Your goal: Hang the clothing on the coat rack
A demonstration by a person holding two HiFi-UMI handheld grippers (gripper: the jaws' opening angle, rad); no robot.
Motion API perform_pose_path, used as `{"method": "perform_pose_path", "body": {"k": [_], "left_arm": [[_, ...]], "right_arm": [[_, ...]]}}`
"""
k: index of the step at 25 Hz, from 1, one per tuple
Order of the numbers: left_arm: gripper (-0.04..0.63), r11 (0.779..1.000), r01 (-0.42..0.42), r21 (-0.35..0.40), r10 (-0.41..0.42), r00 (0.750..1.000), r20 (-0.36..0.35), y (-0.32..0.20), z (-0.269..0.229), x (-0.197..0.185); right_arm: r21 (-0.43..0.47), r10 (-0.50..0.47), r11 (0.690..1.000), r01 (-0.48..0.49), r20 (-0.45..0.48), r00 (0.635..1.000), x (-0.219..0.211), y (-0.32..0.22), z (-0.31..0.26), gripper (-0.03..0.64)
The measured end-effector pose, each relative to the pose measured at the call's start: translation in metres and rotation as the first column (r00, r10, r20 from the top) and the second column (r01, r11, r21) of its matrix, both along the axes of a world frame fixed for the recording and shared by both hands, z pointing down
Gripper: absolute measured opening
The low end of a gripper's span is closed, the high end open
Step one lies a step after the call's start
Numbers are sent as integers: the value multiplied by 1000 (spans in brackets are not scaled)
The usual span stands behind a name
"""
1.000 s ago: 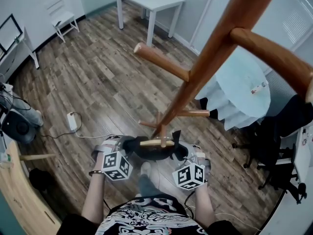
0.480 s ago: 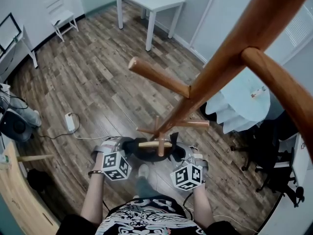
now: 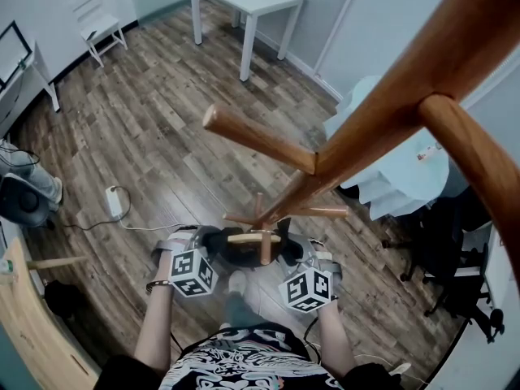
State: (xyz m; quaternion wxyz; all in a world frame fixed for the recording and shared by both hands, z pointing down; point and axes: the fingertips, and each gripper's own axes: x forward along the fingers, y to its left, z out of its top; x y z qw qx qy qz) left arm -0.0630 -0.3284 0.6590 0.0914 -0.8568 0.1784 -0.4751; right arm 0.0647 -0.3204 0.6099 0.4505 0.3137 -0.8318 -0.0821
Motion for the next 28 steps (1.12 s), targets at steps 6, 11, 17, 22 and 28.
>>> {"method": "perform_pose_path", "body": {"k": [6,11,17,22,28], "left_arm": [[25,1000,-9,-12,9,1000,10,-3,4,4],[25,1000,-10,-23,10,1000,9,-7,9,7],[25,999,-11,-38,11,1000,11,-12,16,10],[25,998,-11,-57,12,1000,14,-13,23,11],[25,998,-3,-67,4,1000,17,-13,30,11]], "right_arm": [[-13,0,1000,0,-5,1000,1,-3,4,92],[-20,3,1000,-3,-13,1000,2,-7,9,92],[-27,6,1000,-7,-19,1000,4,-12,15,92],[-37,0,999,-1,-27,1000,4,-14,20,92],[-36,-4,999,3,-35,999,3,-16,25,92]]}}
